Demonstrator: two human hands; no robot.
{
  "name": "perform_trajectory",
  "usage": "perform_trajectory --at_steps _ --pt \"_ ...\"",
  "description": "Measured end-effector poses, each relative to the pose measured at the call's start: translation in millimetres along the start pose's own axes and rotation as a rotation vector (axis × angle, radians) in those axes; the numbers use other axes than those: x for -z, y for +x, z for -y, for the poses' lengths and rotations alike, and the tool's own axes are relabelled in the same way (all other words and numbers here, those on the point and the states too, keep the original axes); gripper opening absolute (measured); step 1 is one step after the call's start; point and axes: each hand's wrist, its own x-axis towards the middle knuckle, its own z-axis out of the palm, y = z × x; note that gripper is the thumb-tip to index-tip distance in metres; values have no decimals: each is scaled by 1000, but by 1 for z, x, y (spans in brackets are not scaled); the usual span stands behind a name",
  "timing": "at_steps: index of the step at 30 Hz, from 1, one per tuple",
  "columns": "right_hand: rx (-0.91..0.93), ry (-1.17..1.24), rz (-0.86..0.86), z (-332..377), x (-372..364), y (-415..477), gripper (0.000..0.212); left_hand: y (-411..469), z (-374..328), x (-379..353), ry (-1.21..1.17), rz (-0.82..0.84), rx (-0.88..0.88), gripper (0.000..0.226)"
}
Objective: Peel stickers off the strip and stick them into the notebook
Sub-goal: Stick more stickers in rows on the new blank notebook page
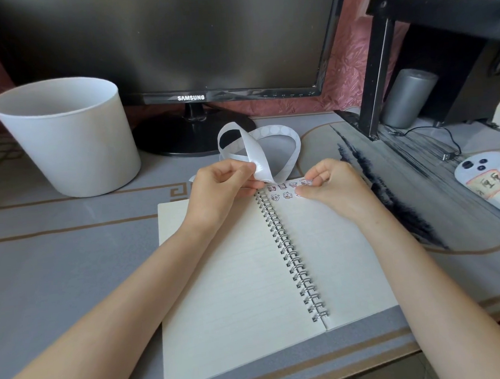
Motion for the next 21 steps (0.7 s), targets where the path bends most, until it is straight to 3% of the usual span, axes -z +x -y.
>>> perform_trajectory --at_steps 10,15,21 --pt "-11 -8 -57 -4 0 6 11 -1 -2 -1 -24 12 8 14" --pt "-15 -40 -47 -4 -4 5 24 -1 -2 -1 -23 10 9 14" --pt "72 -18 -118 0 -3 3 8 -2 -3 -2 -24 15 5 15"
